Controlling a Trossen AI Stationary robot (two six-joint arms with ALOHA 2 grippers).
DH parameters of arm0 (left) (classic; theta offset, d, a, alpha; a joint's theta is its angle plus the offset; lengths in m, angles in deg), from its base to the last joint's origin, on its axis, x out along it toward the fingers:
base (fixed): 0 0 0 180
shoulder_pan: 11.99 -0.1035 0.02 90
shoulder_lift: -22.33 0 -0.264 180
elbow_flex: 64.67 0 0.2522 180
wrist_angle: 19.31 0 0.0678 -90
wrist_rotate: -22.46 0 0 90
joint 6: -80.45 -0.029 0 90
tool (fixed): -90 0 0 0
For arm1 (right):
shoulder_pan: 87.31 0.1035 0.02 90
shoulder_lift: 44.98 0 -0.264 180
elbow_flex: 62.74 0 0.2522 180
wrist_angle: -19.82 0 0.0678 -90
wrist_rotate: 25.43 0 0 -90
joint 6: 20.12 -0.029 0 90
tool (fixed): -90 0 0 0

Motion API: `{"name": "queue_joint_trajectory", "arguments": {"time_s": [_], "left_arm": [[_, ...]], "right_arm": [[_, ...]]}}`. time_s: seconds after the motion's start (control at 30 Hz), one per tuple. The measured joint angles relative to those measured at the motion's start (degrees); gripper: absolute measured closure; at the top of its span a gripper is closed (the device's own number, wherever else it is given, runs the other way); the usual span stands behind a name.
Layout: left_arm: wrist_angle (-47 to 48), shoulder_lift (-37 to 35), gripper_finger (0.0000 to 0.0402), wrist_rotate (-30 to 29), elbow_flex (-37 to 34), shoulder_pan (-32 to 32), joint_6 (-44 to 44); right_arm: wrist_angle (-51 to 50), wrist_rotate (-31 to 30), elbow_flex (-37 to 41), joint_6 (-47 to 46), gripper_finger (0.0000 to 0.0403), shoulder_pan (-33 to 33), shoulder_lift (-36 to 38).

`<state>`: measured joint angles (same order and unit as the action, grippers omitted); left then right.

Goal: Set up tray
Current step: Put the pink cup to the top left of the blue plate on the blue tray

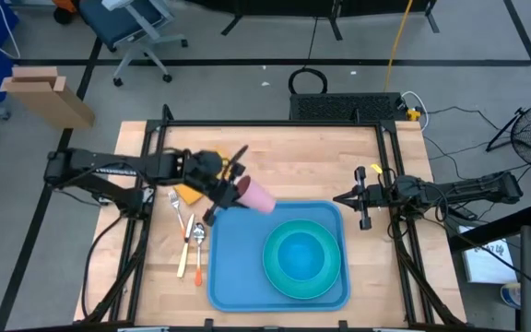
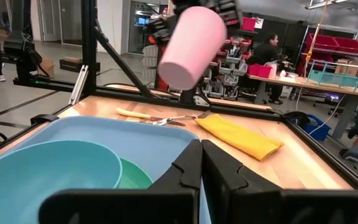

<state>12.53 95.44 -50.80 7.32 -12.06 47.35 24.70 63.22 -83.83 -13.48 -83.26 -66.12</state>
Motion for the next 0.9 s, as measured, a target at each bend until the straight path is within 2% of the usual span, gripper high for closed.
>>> {"name": "queue_joint_trajectory", "arguments": {"time_s": [0.13,0.33,0.43,0.67,0.9], "left_arm": [[-0.82,1.14,0.0400,-6.40,-1.54,5.38,3.75],[6.10,4.07,0.0400,-17.02,-0.53,11.36,9.22],[9.62,7.59,0.0400,-16.19,2.18,12.76,9.85],[26.90,21.08,0.0400,-17.75,14.39,12.96,9.66],[34.87,30.96,0.0400,-19.79,24.03,14.70,7.85]], "right_arm": [[0.00,0.00,0.00,0.00,0.0403,0.00,0.00],[0.06,-0.02,0.00,-0.05,0.0403,0.00,-0.04],[0.04,-0.02,0.00,-0.40,0.0403,0.00,-0.04],[0.24,-0.02,0.00,-0.48,0.0403,0.00,-0.02],[-0.07,-0.02,0.00,-0.31,0.0403,0.00,-0.02]]}}
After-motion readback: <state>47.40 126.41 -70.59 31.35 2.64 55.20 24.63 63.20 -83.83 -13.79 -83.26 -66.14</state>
